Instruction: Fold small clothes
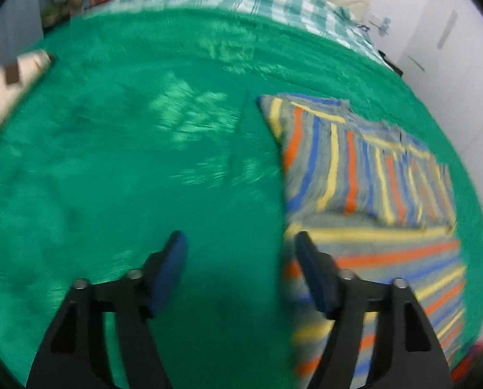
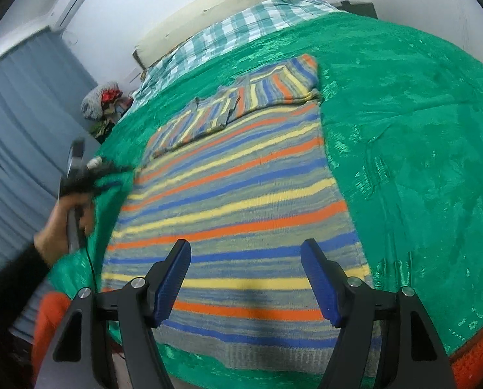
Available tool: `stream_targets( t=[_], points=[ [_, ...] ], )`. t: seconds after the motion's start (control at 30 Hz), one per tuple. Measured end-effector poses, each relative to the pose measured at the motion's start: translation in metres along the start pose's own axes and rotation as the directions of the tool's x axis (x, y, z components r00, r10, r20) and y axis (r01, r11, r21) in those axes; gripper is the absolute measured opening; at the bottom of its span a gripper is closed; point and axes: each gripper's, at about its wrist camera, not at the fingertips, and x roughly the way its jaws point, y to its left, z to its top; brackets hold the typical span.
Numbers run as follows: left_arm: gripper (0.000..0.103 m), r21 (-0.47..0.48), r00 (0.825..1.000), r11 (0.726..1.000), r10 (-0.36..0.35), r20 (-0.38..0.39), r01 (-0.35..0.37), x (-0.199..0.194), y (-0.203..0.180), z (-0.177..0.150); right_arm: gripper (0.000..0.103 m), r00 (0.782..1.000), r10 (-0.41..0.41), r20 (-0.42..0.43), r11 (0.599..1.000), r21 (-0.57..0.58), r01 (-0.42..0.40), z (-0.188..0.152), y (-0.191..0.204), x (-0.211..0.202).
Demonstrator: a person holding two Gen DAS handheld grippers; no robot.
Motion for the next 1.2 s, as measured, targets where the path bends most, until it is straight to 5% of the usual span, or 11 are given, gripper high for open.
stream_targets(
  t=[0.07, 0.17, 0.27, 0.37, 0.53, 0.73, 0.83, 0.9, 1.0, 1.1, 1.2],
  points=[
    [0.087, 0.05, 0.993, 0.994, 0.091, 0.076, -0.095, -0.018, 0.016, -0.017, 0.07, 0.998, 0.06, -0.004, 0.998, 0.03, -0.06, 0.022, 0.005, -0.005],
    [0.088, 0.004, 0.979, 0.986, 0.163, 0.119, -0.165, -0.017, 0.048, -0.034, 0.07, 0.989, 0.143, -0.024, 0.989, -0.027, -0.143, 0.076, 0.033, 0.0],
    [0.091, -0.078, 0.982, 0.985, 0.162, 0.093, -0.155, 0.001, 0.081, -0.056, 0.07, 0.966, 0.249, -0.066, 0.968, -0.004, -0.25, 0.137, 0.056, 0.026],
    [0.094, -0.122, 0.981, 0.988, 0.118, 0.156, -0.1, -0.001, 0.09, -0.066, 0.069, 0.955, 0.28, -0.097, 0.959, 0.074, -0.273, 0.196, 0.059, 0.083],
    [0.097, -0.109, 0.981, 0.989, 0.113, 0.158, -0.097, 0.004, 0.09, -0.064, 0.055, 0.961, 0.165, -0.224, 0.984, 0.102, -0.145, 0.244, 0.042, 0.196],
    [0.099, -0.111, 0.982, 0.991, 0.093, 0.163, -0.075, 0.002, 0.088, -0.066, 0.048, 0.952, 0.083, -0.294, 0.992, 0.118, -0.05, 0.249, 0.02, 0.26],
    [0.099, -0.111, 0.983, 0.991, 0.088, 0.164, -0.07, 0.002, 0.087, -0.067, 0.015, 0.953, 0.064, -0.295, 0.997, 0.057, -0.049, 0.254, 0.024, 0.275],
    [0.099, -0.112, 0.983, 0.991, 0.086, 0.165, -0.068, 0.002, 0.087, -0.066, 0.004, 0.966, -0.006, -0.259, 0.999, -0.048, -0.006, 0.26, 0.039, 0.274],
    [0.1, -0.111, 0.983, 0.991, 0.087, 0.164, -0.069, 0.003, 0.087, -0.066, 0.003, 0.988, 0.019, -0.154, 0.983, -0.176, -0.046, 0.275, 0.065, 0.256],
    [0.1, -0.109, 0.983, 0.991, 0.09, 0.163, -0.072, 0.003, 0.086, -0.065, 0.005, 0.983, -0.032, -0.18, 0.974, -0.225, -0.009, 0.276, 0.069, 0.267],
    [0.1, -0.109, 0.983, 0.991, 0.089, 0.163, -0.071, 0.003, 0.086, -0.065, 0.026, 0.96, -0.141, -0.244, 0.97, -0.226, 0.085, 0.267, 0.056, 0.281]
  ],
)
